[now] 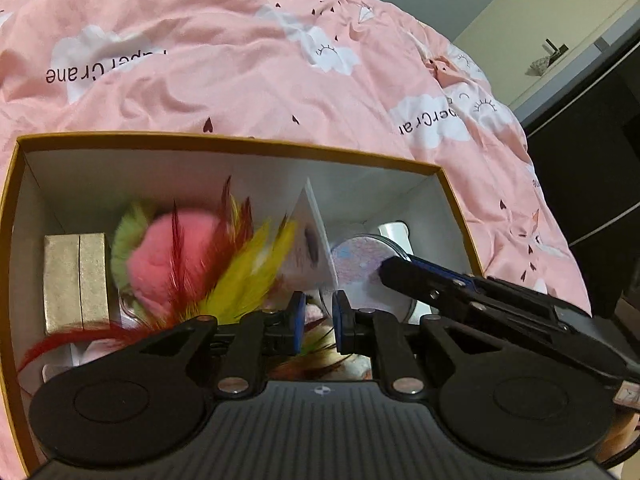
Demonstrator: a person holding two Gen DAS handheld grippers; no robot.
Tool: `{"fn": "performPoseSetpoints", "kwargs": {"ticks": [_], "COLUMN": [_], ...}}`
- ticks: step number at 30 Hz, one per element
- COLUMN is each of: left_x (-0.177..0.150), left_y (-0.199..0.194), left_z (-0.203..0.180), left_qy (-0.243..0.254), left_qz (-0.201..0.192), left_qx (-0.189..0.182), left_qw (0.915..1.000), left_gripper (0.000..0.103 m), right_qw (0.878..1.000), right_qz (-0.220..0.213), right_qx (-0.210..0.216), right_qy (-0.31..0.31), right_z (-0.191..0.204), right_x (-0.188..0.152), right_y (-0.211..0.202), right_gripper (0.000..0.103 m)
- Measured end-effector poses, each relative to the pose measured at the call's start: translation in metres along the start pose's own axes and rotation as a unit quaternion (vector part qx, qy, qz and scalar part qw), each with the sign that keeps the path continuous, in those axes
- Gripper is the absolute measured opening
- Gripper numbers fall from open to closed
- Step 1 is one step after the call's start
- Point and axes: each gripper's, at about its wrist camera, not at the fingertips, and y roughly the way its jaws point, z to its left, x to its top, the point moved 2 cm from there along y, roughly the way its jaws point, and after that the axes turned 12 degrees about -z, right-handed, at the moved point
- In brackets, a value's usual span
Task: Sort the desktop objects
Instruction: 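Lift the tube and compact with both grippers over the orange box, then lower the tube into the box and open the left gripper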
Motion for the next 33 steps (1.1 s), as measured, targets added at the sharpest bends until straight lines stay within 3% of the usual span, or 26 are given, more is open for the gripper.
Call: {"fn": "performPoseSetpoints", "kwargs": {"ticks": [4, 9, 15, 20, 22, 23, 26, 33], "left_x": [-0.003, 0.003, 0.008, 0.006, 0.004, 0.004, 0.004, 0.009], "left_y": [-0.001, -0.011, -0.015, 0.0, 0.004, 0.005, 0.003, -0.008], "left_z": [-0.002, -0.006, -0.024, -0.029, -0.026, -0.024, -0.023, -0.02], "left_qy": [0.017, 0.018, 0.084, 0.126, 0.123, 0.121, 0.128, 0.135], "left_qz": [-0.017, -0.047, -0.072, -0.073, -0.076, -0.076, -0.086, -0.104], "left_qx": [0.027, 0.007, 0.012, 0.032, 0.029, 0.026, 0.039, 0.072], "left_qw": [0.9993, 0.9987, 0.9938, 0.9889, 0.989, 0.9893, 0.9873, 0.9826], "left_gripper": [0.015, 0.015, 0.029, 0.03, 0.025, 0.015, 0.009, 0.006], "right_qw": [1.0, 1.0, 1.0, 0.999, 0.999, 0.999, 0.999, 0.998], "right_qz": [0.001, -0.005, -0.006, 0.002, 0.007, 0.009, 0.017, 0.03], "right_qx": [-0.004, -0.019, -0.03, -0.03, -0.027, -0.026, -0.021, -0.022], "right_qy": [-0.002, -0.009, 0.003, 0.013, 0.022, 0.026, 0.039, 0.052], "right_z": [0.0, -0.001, -0.005, -0.005, -0.007, -0.007, -0.009, -0.002], "right_x": [-0.002, 0.0, 0.005, 0.008, 0.007, 0.007, 0.006, 0.007], "right_y": [0.001, -0.002, 0.006, 0.018, 0.022, 0.024, 0.03, 0.048], "right_gripper": [0.014, 0.014, 0.014, 0.014, 0.014, 0.014, 0.014, 0.014]}}
